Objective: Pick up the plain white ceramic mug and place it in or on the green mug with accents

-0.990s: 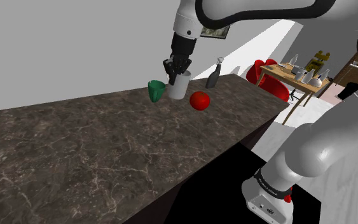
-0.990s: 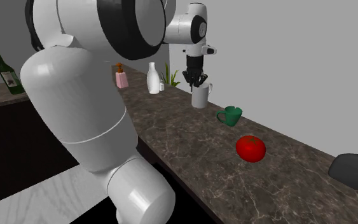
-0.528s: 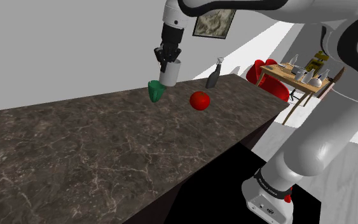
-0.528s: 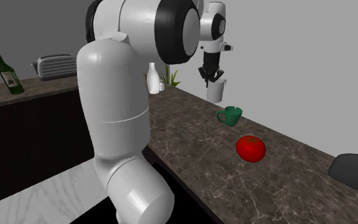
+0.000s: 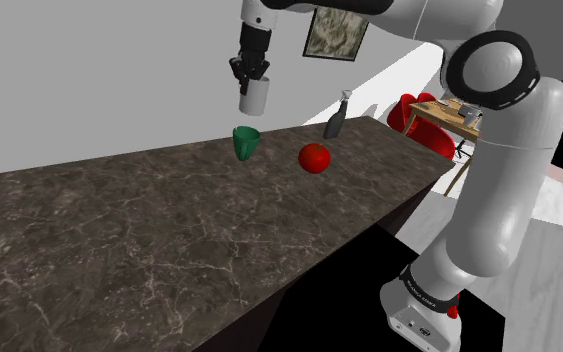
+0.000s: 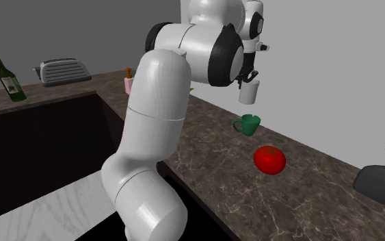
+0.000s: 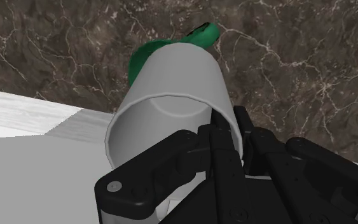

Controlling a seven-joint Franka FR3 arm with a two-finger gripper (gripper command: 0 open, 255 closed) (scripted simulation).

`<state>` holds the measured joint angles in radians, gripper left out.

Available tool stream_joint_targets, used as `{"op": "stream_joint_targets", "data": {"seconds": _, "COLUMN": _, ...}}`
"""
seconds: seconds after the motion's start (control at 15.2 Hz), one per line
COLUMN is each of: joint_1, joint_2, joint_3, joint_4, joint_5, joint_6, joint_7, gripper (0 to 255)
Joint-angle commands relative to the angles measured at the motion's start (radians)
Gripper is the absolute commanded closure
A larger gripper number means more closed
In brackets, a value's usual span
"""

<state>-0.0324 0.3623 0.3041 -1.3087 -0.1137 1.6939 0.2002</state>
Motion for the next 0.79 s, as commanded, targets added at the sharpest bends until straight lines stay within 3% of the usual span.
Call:
{"op": "stream_joint_targets", "data": {"seconds": 0.0, "joint_1": 0.011, "joint_2": 0.107, "joint_3": -0.01, "joint_4": 0.163, "joint_5": -0.025, "joint_6": -0.057, "joint_7": -0.017, "gripper": 255}}
{"op": "stream_joint_targets", "data": {"seconds": 0.07, "joint_1": 0.016, "joint_2": 0.143, "joint_3": -0.014, "joint_4": 0.22, "joint_5": -0.032, "joint_6": -0.079, "joint_7": -0.023, "gripper": 255}}
{"op": "stream_joint_targets", "data": {"seconds": 0.73, "joint_1": -0.003, "joint_2": 0.113, "joint_3": -0.015, "joint_4": 0.037, "joint_5": -0.026, "joint_6": 0.073, "joint_7": -0.018, "gripper": 255}}
